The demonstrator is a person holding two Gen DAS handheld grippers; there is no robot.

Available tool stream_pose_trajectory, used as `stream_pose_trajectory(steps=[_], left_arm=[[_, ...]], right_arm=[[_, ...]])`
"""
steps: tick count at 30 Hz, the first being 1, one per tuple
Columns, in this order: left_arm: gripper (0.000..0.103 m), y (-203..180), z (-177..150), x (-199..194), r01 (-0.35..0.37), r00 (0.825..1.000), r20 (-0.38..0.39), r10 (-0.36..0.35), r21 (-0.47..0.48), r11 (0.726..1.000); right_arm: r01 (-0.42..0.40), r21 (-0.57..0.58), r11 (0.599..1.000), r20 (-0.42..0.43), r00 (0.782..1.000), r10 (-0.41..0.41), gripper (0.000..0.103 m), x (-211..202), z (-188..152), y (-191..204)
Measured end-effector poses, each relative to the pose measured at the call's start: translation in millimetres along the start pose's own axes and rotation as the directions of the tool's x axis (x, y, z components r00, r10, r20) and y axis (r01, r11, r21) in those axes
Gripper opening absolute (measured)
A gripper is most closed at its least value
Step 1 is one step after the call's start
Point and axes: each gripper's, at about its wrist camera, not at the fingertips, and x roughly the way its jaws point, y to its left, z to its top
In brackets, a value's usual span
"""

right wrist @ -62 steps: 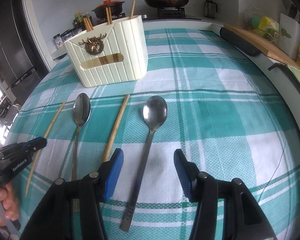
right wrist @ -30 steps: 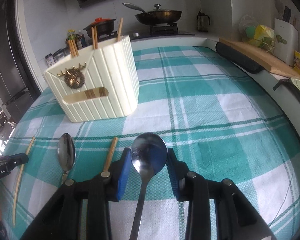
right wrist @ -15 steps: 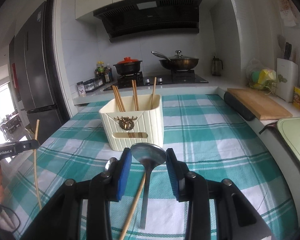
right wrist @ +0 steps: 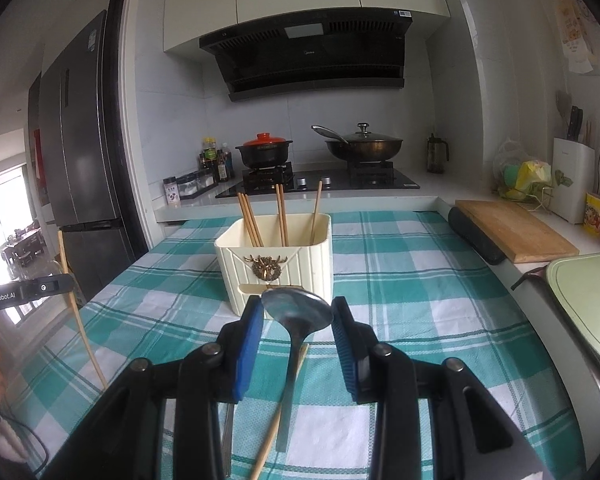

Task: Organize utensils
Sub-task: 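Lift the chopstick and spoon with both tools toward the cream holder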

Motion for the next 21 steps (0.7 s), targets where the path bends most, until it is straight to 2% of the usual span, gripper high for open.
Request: stream_pose_trajectory(steps=[11,21], left_arm=[[0.005,-0.7,23.3,-3.8,0.039,0.999,0.013,-0.039,0.0,0.999],[0.005,-8.8,84.8,-0.6,0.091,0.995,0.043,-0.092,0.022,0.996]], right_arm=[[-0.016,-0.023,1.0,0.024,1.0,0.017,0.035,-7.9,25.3,-0.6],[-0.07,-0.063,0.996,0.019,0.997,0.072,0.035,10.6,83.7,1.1]])
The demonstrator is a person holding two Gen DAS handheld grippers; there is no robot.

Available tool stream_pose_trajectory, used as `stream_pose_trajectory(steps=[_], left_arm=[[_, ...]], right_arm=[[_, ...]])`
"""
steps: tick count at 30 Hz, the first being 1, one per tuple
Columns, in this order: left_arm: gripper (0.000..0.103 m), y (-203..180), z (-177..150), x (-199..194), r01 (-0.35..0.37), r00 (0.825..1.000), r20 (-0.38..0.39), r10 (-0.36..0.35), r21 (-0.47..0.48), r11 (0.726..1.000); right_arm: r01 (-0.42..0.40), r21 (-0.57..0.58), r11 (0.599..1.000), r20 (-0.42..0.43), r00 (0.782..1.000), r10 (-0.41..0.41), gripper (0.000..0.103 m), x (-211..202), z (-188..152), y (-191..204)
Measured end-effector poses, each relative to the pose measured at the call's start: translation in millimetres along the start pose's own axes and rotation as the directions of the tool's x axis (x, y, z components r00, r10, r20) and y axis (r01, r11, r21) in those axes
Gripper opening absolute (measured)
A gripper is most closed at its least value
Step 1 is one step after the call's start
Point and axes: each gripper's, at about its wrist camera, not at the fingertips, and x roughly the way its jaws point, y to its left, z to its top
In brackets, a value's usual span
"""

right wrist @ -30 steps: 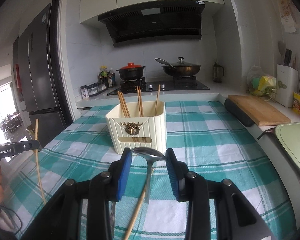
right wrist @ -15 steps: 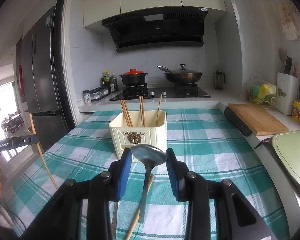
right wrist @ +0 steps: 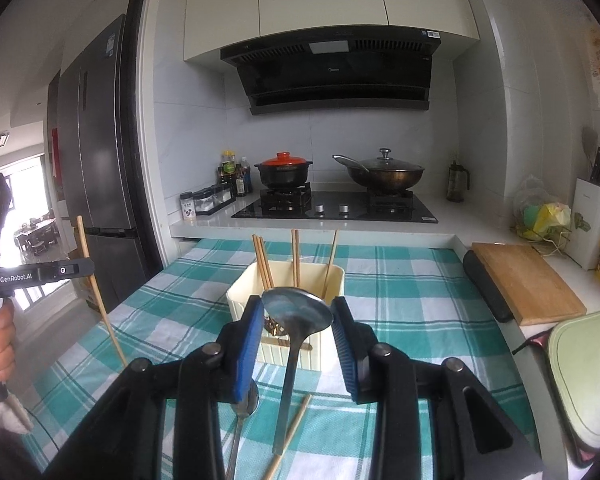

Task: Organize utensils
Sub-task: 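Lift the chopstick and spoon with both tools toward the cream holder, then open both tools to drop the chopstick and spoon into the holder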

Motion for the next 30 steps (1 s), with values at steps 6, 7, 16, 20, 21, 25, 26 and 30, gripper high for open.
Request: stream_pose_trajectory(steps=[6,7,16,20,21,25,26,30], left_arm=[[0.005,-9.7,58.2,7.7,0.027,0.998,0.062,-0.028,0.013,1.0],[0.005,-12.2,68.7,10.9,0.028,0.997,0.075,-0.029,0.017,0.999],[0.005,-29.1,123.5,70.3,0.031,0.992,0.119,-0.033,0.012,0.999],[0.005,-25.5,124.4,111.6,0.011,0.995,0.095,-0.008,-0.026,1.0],[0.005,-23.7,122.2,122.8,0.008,0.997,0.079,-0.005,-0.036,0.999],[0.005,-16.4,107.4,173.0,-0.014,1.0,-0.021,0.013,-0.06,0.998],[0.005,-15.4,102.7,184.1,-0.019,0.999,-0.046,0.016,-0.062,0.998],[0.005,-10.6,82.3,220.9,-0.043,0.991,-0.131,0.035,-0.059,0.997]], right_arm=[[-0.023,0.002,1.0,0.009,1.0,0.023,0.035,28.7,47.2,-6.5],[-0.024,0.005,1.0,0.012,1.0,0.024,0.035,35.6,56.0,-8.1],[-0.03,0.037,0.999,0.025,0.999,0.029,0.035,104.1,100.9,-25.7],[-0.016,0.029,0.999,0.005,1.0,0.016,0.035,138.0,98.4,-33.3],[-0.017,0.032,0.999,-0.015,1.0,0.017,0.035,147.8,94.7,-35.7],[-0.02,0.046,0.999,-0.126,0.992,0.025,0.035,187.6,73.3,-43.7],[-0.019,0.047,0.999,-0.155,0.988,0.026,0.035,197.2,67.0,-44.8],[-0.015,0.064,0.998,-0.254,0.967,0.031,0.035,235.4,46.8,-49.6]])
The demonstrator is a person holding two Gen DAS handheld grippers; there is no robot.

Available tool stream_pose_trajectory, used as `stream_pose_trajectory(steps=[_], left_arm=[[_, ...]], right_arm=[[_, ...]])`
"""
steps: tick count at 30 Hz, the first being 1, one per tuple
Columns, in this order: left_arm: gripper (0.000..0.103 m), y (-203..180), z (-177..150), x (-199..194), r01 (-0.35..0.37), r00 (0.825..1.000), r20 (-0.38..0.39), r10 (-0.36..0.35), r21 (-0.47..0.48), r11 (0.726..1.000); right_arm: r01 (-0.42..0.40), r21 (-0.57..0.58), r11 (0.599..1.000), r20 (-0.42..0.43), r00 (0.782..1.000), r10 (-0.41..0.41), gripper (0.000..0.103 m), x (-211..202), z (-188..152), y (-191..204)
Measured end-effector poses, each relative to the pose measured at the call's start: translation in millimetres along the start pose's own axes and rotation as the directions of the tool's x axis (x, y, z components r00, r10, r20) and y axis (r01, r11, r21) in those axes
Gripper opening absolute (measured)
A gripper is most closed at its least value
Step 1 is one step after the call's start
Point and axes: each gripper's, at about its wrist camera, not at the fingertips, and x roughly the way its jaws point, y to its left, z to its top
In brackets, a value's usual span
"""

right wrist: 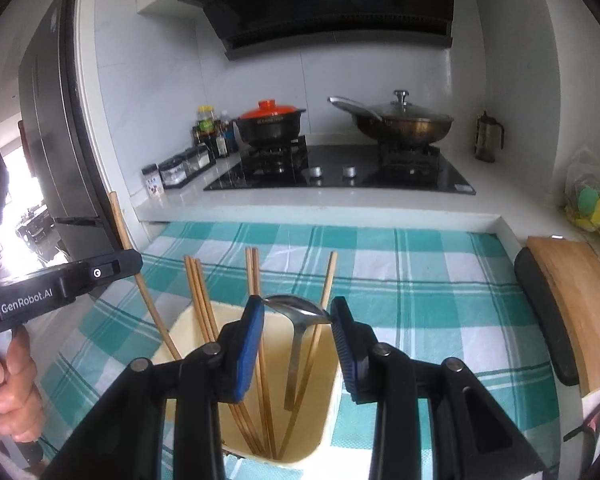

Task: Organize utensils
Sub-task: 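Open both tools to drop the chopstick and spoon into the holder, then pull both open tools back over the remaining spoon and chopstick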

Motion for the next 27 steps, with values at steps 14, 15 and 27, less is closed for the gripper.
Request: stream_pose_trajectory(steps=[14,15,27], left_arm=[[0.056,18.4,-25.7,-31.1,-0.061,0.996,-0.058,0.067,0.104,0.993],[0.061,24.0,-31.7,-45.0,-0.067,0.995,-0.061,0.074,0.11,0.992],[0.074,36.2,-192.9,-166.0,-0.042,0.979,-0.189,0.069,0.143,0.989]], right_arm=[[-0.01,-0.056,0.998,0.008,1.0,0.01,0.045,-27.2,26.7,18.4],[-0.01,-0.078,0.997,0.019,1.0,0.011,0.046,-43.9,23.5,21.6],[0.026,-0.209,0.978,0.029,0.999,-0.021,0.055,-186.8,-163.4,82.4]])
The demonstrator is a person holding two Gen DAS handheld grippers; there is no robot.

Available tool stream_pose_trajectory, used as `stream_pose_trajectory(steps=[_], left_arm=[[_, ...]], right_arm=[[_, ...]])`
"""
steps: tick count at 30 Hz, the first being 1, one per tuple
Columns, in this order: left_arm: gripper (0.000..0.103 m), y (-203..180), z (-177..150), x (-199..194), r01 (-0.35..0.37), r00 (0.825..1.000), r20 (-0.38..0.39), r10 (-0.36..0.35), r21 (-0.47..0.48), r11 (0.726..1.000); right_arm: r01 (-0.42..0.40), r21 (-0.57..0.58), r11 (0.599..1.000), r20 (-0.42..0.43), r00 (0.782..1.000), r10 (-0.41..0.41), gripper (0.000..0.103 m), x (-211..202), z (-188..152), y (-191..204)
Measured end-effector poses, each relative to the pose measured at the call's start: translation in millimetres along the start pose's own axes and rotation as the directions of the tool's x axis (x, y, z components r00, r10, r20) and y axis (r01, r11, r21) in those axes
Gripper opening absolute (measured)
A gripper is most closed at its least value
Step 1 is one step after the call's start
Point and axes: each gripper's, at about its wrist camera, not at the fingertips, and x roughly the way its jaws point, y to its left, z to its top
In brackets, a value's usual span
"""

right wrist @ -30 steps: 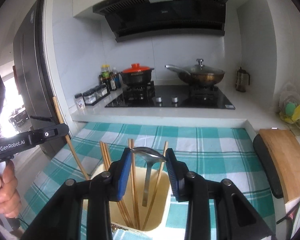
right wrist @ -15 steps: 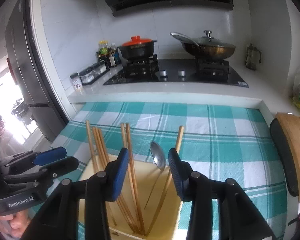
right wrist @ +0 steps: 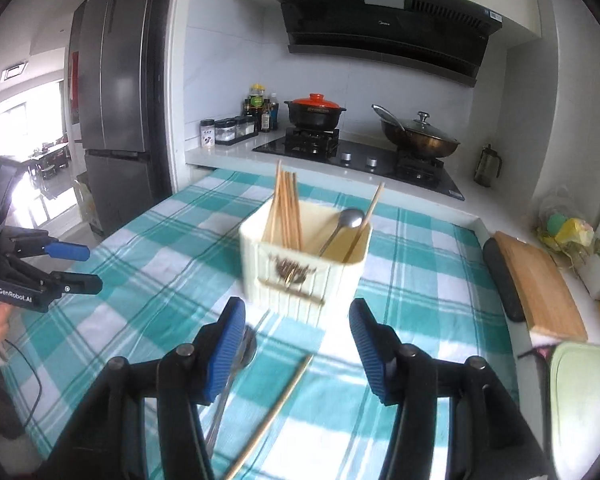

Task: Organize utensils
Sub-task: 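Pull both open tools back over the remaining spoon and chopstick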

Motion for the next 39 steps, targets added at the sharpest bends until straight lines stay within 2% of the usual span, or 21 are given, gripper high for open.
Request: stream_pose_trajectory(steps=[4,7,11,17,21,32,39], left_arm=[[0.074,-16.6,-47.8,-6.5,0.125,0.992,0.0,-0.126,-0.115,0.985],[0.074,-34.2,-69.1,-7.4,0.135,0.991,0.013,-0.135,-0.133,0.982],[0.074,-51.5,-81.8,-6.9,0.155,0.987,-0.02,-0.158,-0.12,0.981],[0.079,-65.3,-82.4,-20.1,0.129,0.992,0.012,-0.128,-0.09,0.988],[0.082,-64.1,-85.3,-20.8,0.082,0.996,0.03,-0.079,-0.089,0.993],[0.082,-59.6,-94.2,0.3,0.014,1.0,-0.013,-0.015,-0.104,0.995],[0.082,-54.2,-98.2,8.2,-0.005,1.0,-0.032,0.001,-0.123,0.992]], right_arm=[[-0.017,0.102,0.995,-0.024,1.0,0.02,0.055,-26.8,-61.1,20.4],[0.005,0.127,0.992,-0.043,0.999,0.0,0.055,-39.7,-96.7,30.1],[0.06,0.107,0.992,-0.093,0.994,-0.05,0.055,-47.7,-126.2,37.2],[0.077,0.15,0.986,-0.079,0.995,-0.065,0.055,-54.9,-131.0,33.3],[0.081,0.142,0.987,-0.076,0.995,-0.071,0.055,-55.4,-131.3,34.8],[0.084,0.155,0.984,-0.119,0.991,-0.066,0.055,-44.5,-142.3,34.5],[0.086,0.16,0.983,-0.132,0.989,-0.065,0.055,-39.1,-145.2,35.4]])
